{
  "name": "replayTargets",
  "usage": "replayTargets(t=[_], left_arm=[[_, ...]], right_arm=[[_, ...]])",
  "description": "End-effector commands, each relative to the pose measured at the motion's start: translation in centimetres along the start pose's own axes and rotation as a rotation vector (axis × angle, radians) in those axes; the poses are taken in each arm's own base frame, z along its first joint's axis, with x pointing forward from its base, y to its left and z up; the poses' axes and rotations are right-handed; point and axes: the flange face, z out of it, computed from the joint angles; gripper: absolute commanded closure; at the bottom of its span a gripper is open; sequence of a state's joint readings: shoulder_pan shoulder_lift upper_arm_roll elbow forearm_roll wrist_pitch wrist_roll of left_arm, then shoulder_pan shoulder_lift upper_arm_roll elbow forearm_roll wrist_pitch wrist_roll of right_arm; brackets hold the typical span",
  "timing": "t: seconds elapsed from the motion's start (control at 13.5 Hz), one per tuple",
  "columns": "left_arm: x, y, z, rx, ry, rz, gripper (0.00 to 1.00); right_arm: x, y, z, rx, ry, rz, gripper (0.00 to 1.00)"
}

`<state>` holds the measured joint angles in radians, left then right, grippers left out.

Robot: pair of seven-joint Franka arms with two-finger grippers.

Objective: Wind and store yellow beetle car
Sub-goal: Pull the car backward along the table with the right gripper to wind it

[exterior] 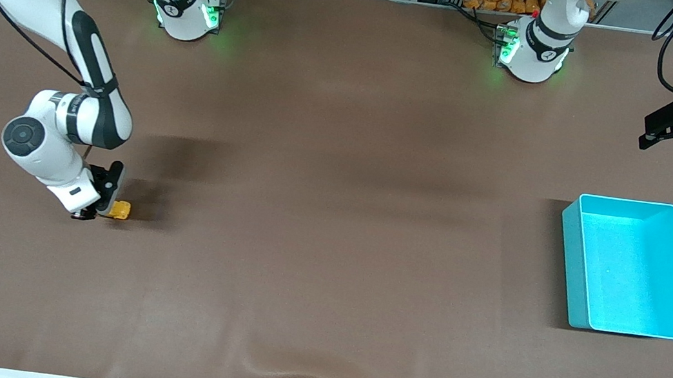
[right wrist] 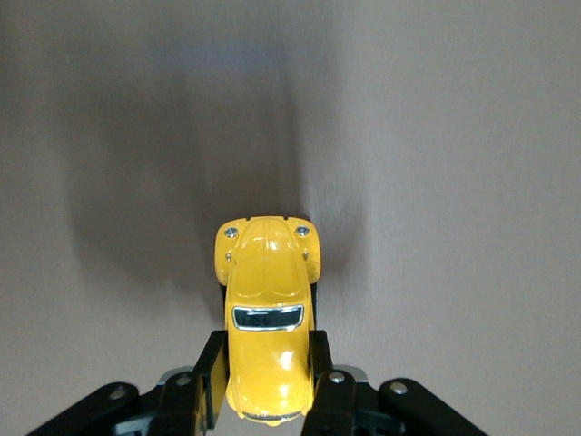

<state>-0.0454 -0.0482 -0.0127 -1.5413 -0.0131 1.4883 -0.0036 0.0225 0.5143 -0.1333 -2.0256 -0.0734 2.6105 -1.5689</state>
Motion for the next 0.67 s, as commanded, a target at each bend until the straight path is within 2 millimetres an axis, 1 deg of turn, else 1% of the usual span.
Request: replayTargets(t=[0.0, 0.07, 0.22, 0.44, 0.59], left_arm=[[0.3, -0.1, -0.4, -0.007, 0.008, 0.0, 0.0], [0.3, -0.1, -0.4, -0.007, 0.008, 0.0, 0.0], [0.3, -0.2, -0.4, -0.007, 0.008, -0.002, 0.0], [0.3, -0.2, -0.4, -0.007, 0.008, -0.003, 0.0], [0.3, -0.2, -0.4, -0.007, 0.008, -0.003, 0.0]], right_arm=[[-3.3, 0.2, 3.9, 0.008, -0.004, -0.03, 1.0], [-5.0, 0.3, 4.0, 0.003, -0.007, -0.035, 1.0], [-8.5, -0.2, 5.1, 0.015, -0.01, -0.043, 1.0], [-14.5, -1.4, 6.1, 0.012, -0.019, -0.05, 1.0], [-18.0, -2.5, 6.7, 0.017, -0.024, -0.035, 1.0]])
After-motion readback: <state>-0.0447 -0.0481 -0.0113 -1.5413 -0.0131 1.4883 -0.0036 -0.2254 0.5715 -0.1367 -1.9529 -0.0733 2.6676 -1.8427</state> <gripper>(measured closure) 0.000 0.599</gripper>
